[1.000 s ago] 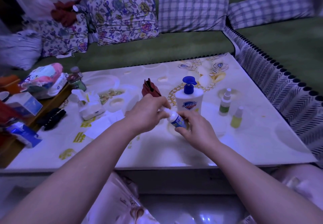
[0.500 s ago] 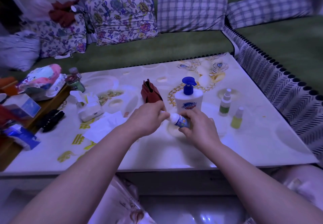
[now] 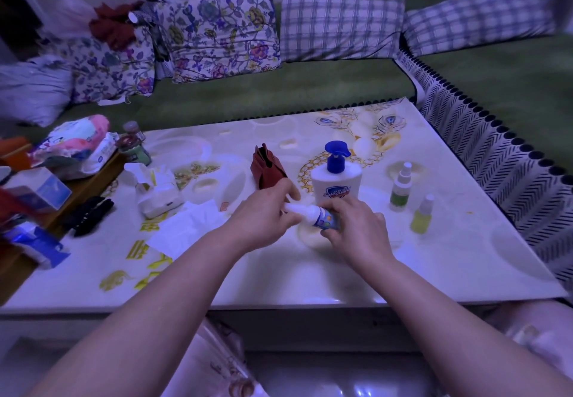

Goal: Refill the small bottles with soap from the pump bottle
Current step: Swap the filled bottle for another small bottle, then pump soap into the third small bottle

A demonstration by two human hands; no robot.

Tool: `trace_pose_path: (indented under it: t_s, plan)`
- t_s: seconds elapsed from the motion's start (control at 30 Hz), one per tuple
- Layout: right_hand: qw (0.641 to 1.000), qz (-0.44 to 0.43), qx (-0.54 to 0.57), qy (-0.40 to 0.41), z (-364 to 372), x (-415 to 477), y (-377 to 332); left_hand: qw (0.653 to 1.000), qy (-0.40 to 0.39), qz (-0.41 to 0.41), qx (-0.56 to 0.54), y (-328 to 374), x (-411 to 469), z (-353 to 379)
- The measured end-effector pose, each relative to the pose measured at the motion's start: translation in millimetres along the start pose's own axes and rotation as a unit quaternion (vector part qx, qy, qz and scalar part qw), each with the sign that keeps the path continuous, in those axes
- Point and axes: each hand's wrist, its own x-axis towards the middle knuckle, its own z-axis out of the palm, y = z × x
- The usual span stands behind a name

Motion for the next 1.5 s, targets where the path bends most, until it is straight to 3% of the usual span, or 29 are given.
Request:
trace_pose_path:
  t_s: [0.17,0.33,0.73,0.97,1.2,1.5]
  plan:
    - [1.000,0.000,-0.006,0.003,-2,1,0,0.999,0.004,-0.030,0.023,3,2,-1]
    - [1.000,-0.001,-0.013,0.005,-4,2,2,0.998,0.014,0.014,0.054,6,-2,0]
    - [0.998,0.037,-0.043,0.007,-6,6,8,0.995,0.036,-0.084,0.048,-13,-4,-20]
    - [0.997,0.072,-0.006,-0.027,6,8,-2,0.988,0.076,-0.135,0.007,-44,-22,-31]
    - [0.997,0.041,0.055,-0.044,25,10,-25,0.953,0.169,-0.246,-0.058,-86,-38,-28]
    - [0.994,-0.003,0.089,-0.071,45,11,-45,0.935,0.117,-0.333,-0.029,-124,-44,16]
